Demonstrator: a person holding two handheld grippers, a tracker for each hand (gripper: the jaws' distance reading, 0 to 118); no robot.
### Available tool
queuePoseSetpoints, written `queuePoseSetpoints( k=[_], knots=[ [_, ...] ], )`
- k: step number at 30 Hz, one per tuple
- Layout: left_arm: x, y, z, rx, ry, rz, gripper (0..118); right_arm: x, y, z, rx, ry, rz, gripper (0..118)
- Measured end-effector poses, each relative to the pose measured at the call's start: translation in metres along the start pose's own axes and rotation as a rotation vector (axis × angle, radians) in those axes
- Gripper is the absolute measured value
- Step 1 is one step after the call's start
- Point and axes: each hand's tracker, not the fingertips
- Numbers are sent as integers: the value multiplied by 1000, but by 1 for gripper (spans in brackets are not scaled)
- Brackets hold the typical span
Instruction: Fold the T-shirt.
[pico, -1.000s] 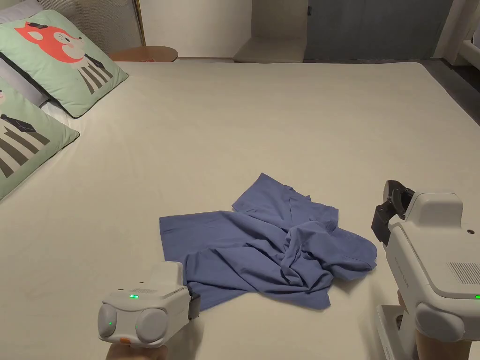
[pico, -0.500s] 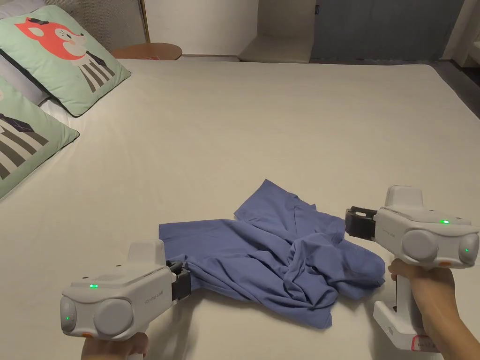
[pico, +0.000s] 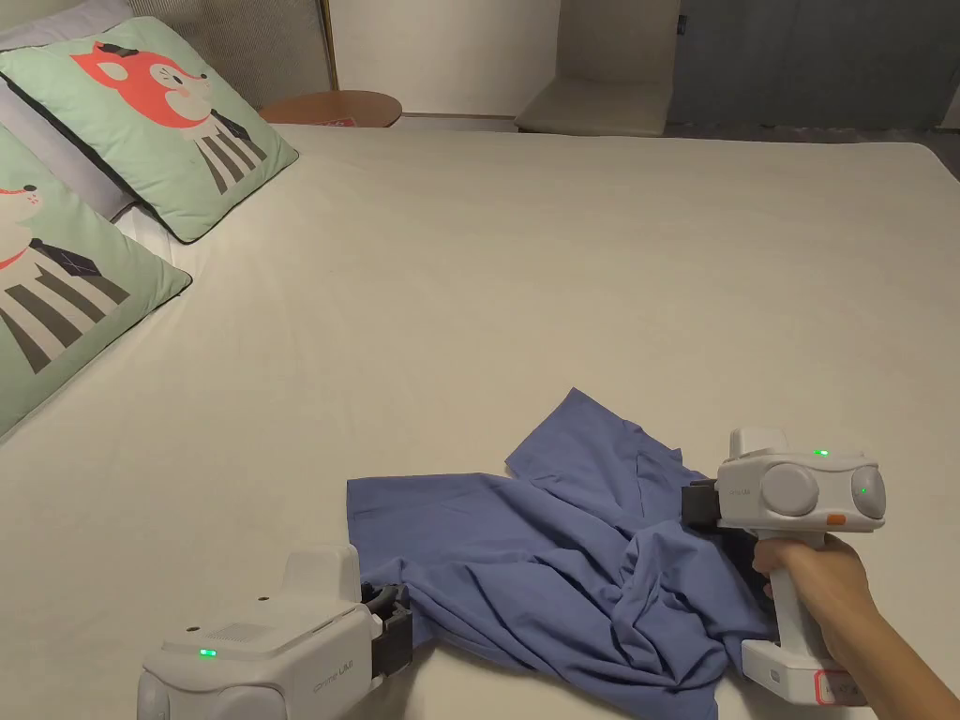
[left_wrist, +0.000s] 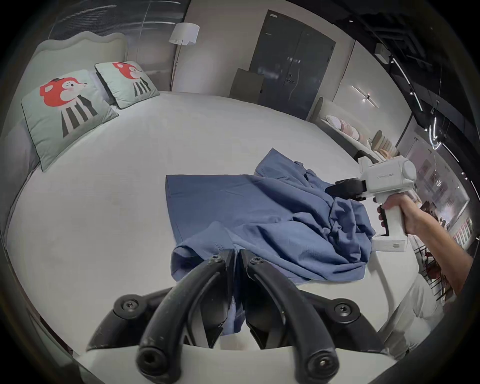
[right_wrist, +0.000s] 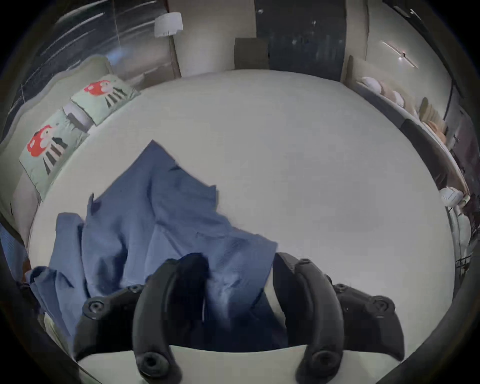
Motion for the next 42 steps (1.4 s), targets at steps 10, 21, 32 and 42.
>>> queuePoseSetpoints(
  k=[10, 21, 32, 42],
  knots=[
    [-6, 4, 10, 44, -36, 68, 3, 27, 8, 68, 204, -10, 32, 8],
    [-34, 102, 50, 246, -24, 111, 3, 68, 76, 187, 509, -189, 126, 8],
    [-39, 285, 67, 455, 103, 29, 3, 106, 173, 247, 718, -254, 92, 8],
    [-32, 402, 39, 568, 181, -23, 3, 123, 229, 257, 862, -292, 75, 8]
  ],
)
